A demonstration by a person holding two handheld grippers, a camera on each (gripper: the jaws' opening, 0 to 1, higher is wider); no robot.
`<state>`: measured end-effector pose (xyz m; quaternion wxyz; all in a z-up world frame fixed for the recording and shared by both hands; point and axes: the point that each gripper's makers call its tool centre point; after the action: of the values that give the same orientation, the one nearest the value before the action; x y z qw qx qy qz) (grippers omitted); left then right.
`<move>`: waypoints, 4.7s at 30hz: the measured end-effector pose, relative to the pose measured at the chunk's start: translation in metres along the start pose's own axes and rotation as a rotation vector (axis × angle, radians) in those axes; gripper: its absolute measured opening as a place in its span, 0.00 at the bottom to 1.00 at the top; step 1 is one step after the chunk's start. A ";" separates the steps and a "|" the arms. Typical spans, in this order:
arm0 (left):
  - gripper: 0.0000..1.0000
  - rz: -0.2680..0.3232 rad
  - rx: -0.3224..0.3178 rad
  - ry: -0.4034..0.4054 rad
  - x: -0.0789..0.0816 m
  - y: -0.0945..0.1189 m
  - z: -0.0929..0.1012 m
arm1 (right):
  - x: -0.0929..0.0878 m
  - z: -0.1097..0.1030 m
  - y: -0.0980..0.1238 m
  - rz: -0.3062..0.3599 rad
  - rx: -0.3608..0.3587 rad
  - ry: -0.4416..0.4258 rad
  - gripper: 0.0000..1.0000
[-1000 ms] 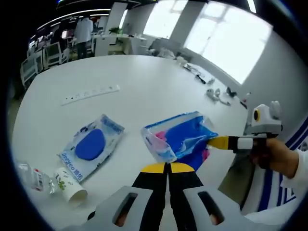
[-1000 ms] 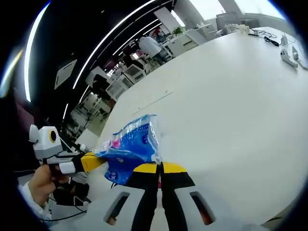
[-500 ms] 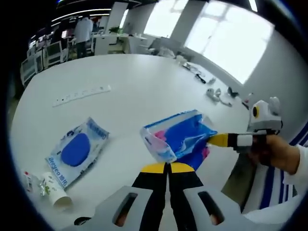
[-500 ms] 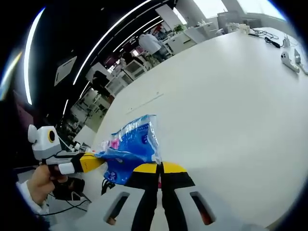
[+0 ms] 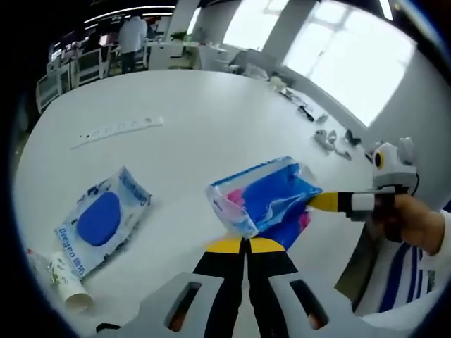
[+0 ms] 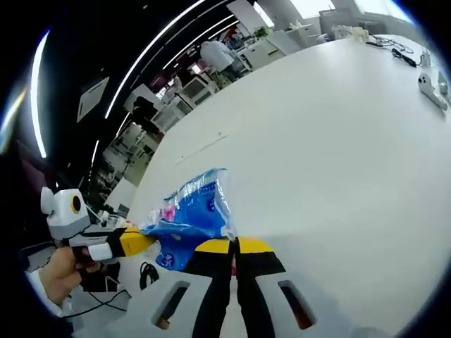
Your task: Arrange the tabletop items into an orderly group along one side of the table until the central work area is clear of visible clutter.
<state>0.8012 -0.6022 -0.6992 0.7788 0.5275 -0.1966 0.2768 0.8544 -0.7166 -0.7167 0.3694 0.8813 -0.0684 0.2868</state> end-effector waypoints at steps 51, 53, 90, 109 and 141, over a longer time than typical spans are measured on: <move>0.00 -0.078 0.046 0.177 -0.034 -0.080 -0.027 | -0.019 0.066 -0.065 -0.087 -0.018 -0.035 0.00; 0.00 -0.068 0.041 0.185 -0.032 -0.081 -0.027 | -0.018 0.066 -0.064 -0.081 -0.015 -0.035 0.00; 0.71 -0.039 0.082 0.056 -0.026 -0.086 -0.041 | -0.009 0.038 -0.069 0.018 0.035 0.238 0.71; 0.69 0.013 0.104 0.056 -0.019 -0.036 -0.050 | 0.003 0.012 -0.054 0.051 0.038 0.303 0.74; 0.72 0.066 0.216 0.170 -0.066 0.102 -0.144 | -0.037 -0.108 -0.089 -0.002 0.194 0.456 0.80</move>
<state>0.6873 -0.4530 -0.7184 0.7217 0.5762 -0.1161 0.3656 0.8044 -0.5817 -0.7314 0.2892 0.8252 0.0456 0.4831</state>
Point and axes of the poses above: the point that each gripper's makers call its tool centre point, and the gripper's own axes: y roughly backward along the fingers, z roughly to its right, x roughly out of its top, and after that the axes turned 2 degrees about y, right-handed
